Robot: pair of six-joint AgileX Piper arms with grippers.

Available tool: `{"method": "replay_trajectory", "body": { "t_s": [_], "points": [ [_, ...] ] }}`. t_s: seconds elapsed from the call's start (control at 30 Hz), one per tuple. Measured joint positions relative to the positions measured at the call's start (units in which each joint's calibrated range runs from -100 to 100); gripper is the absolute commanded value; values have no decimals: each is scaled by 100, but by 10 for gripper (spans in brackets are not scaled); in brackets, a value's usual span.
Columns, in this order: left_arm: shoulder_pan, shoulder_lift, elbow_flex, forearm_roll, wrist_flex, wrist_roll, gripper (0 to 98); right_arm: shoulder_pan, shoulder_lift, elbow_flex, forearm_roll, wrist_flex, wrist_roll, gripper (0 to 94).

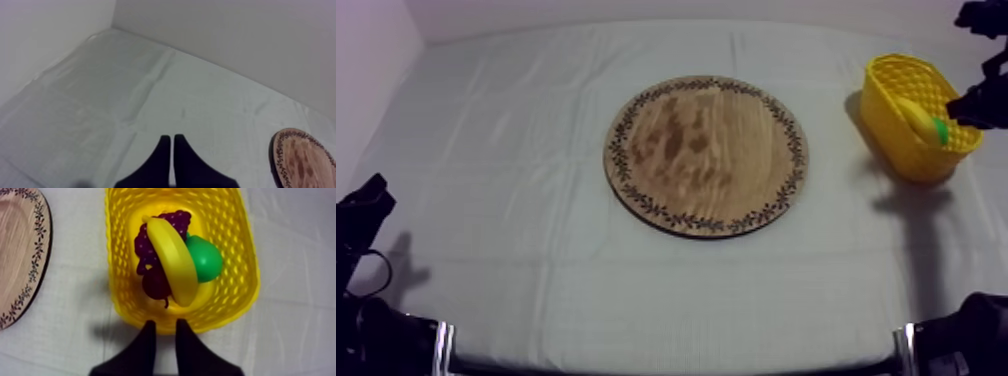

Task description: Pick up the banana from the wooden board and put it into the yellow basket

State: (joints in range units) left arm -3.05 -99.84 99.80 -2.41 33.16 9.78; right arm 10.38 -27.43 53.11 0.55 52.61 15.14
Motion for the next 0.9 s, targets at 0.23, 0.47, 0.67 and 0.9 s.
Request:
{"method": "replay_trajectory", "body": {
  "t_s": [0.23,0.47,0.67,0.9],
  "points": [
    [0,0,0,0,0,0,1,347,-1060,1067,-567,-695,570,8],
    [0,0,0,0,0,0,1,671,-2325,2051,-1259,-897,960,6],
    [0,0,0,0,0,0,1,479,-3336,2844,-1542,-1148,1097,6],
    [0,0,0,0,0,0,1,411,-4407,3643,-1854,-1152,1348,6]
  ]
}}
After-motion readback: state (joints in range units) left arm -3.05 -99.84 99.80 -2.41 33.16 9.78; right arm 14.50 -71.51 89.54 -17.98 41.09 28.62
